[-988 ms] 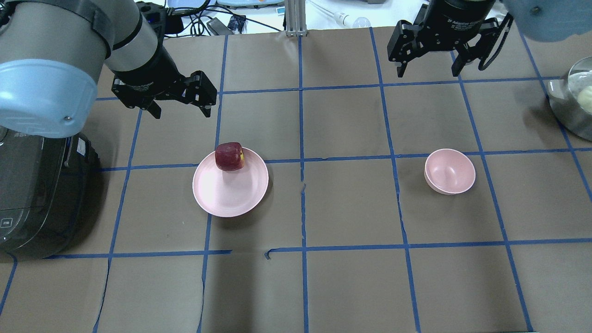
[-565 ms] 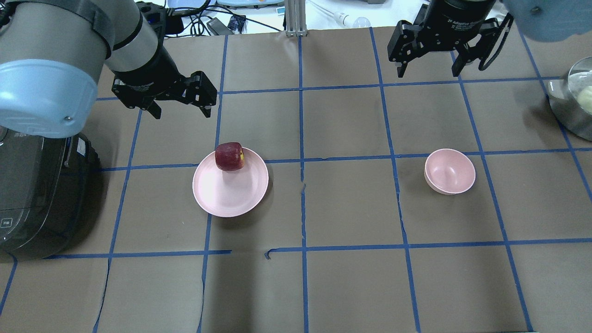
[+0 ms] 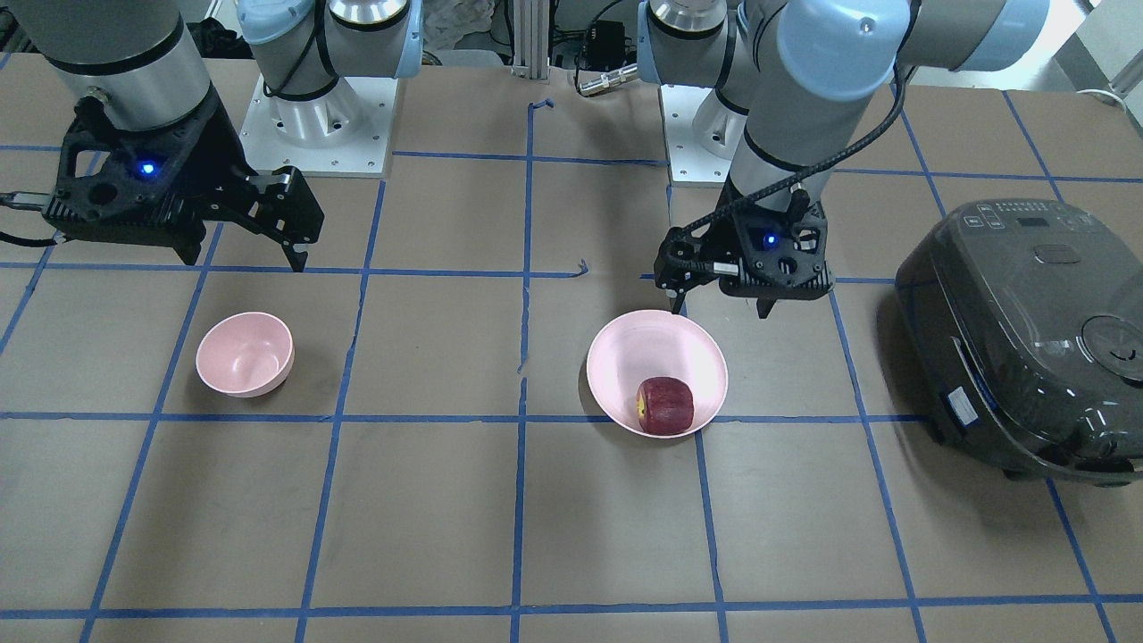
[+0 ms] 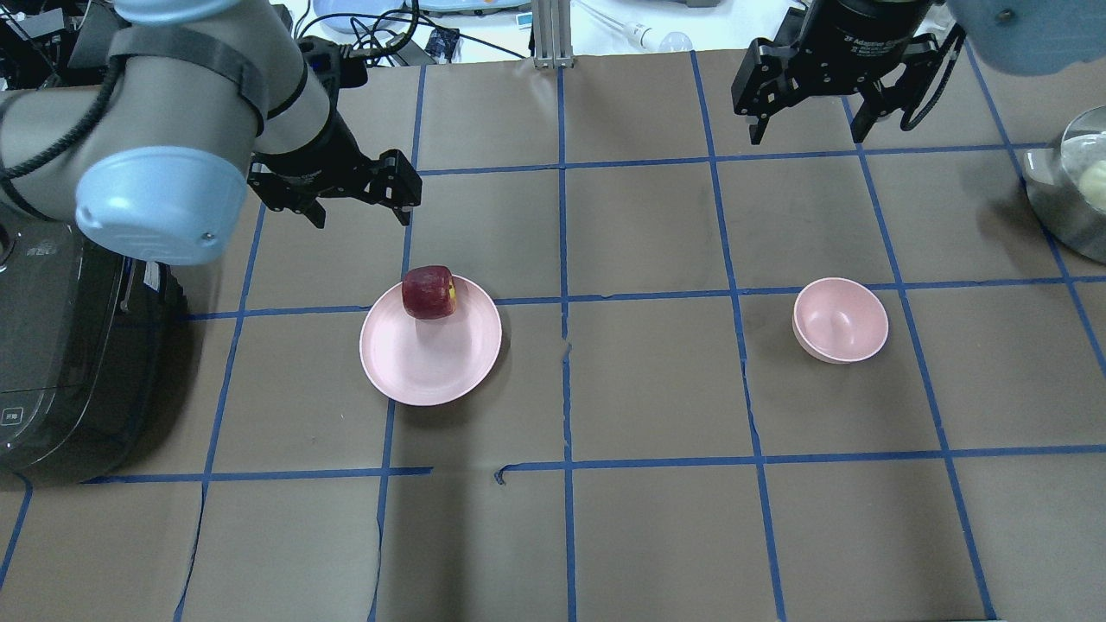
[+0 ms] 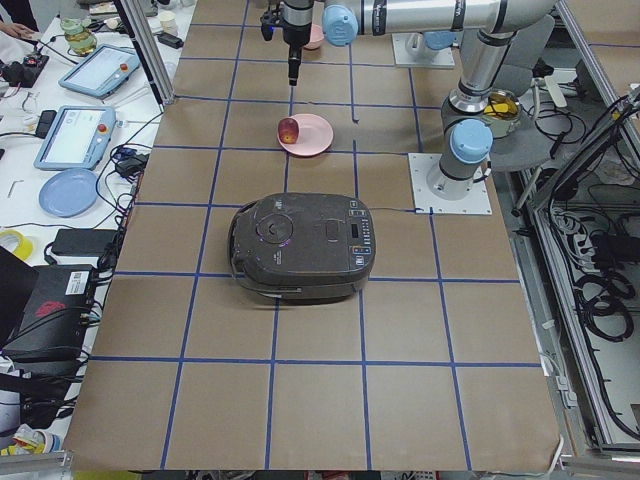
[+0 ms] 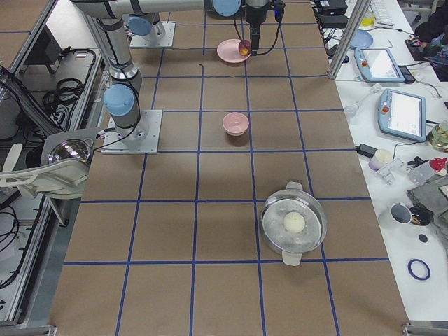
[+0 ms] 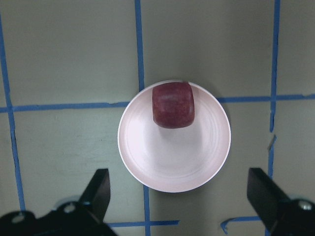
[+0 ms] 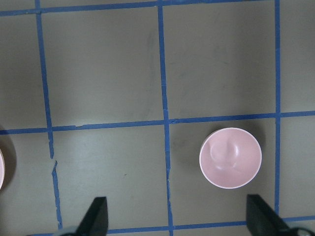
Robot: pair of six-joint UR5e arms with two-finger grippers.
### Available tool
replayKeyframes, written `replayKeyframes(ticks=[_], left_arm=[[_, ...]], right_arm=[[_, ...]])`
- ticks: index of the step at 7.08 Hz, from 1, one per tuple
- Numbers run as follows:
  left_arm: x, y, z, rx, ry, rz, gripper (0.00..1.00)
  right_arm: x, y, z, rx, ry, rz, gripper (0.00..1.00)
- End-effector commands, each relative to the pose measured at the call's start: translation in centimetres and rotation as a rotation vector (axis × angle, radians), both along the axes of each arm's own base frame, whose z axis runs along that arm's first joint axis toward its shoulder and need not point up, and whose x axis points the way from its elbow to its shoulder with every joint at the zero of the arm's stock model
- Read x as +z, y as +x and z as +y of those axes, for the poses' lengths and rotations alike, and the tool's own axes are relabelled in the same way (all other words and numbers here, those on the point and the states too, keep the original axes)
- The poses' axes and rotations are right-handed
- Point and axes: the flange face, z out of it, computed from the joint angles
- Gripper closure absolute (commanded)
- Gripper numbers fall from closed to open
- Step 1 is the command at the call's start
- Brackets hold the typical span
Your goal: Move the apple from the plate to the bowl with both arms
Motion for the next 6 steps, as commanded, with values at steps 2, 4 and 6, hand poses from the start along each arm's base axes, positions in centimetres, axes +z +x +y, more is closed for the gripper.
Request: replayKeyframes(ticks=[2,4,6], left_arm=[[-8.4,0.0,-1.4,0.007,0.019,-0.009,0.00],[-10.7,-0.2,-2.2,-0.005,0.042,0.004,0.00],[-13.6,-0.2,-3.2,-0.002,0.049,0.002,0.00]], right_arm=[[-5.8,-11.7,-0.7,0.000,0.092,0.015,0.00],[-11.9,-17.6,0.2,0.044,0.091,0.011,0.00],[-20.3,-18.2,2.1,0.034,0.049,0.015,0.00]])
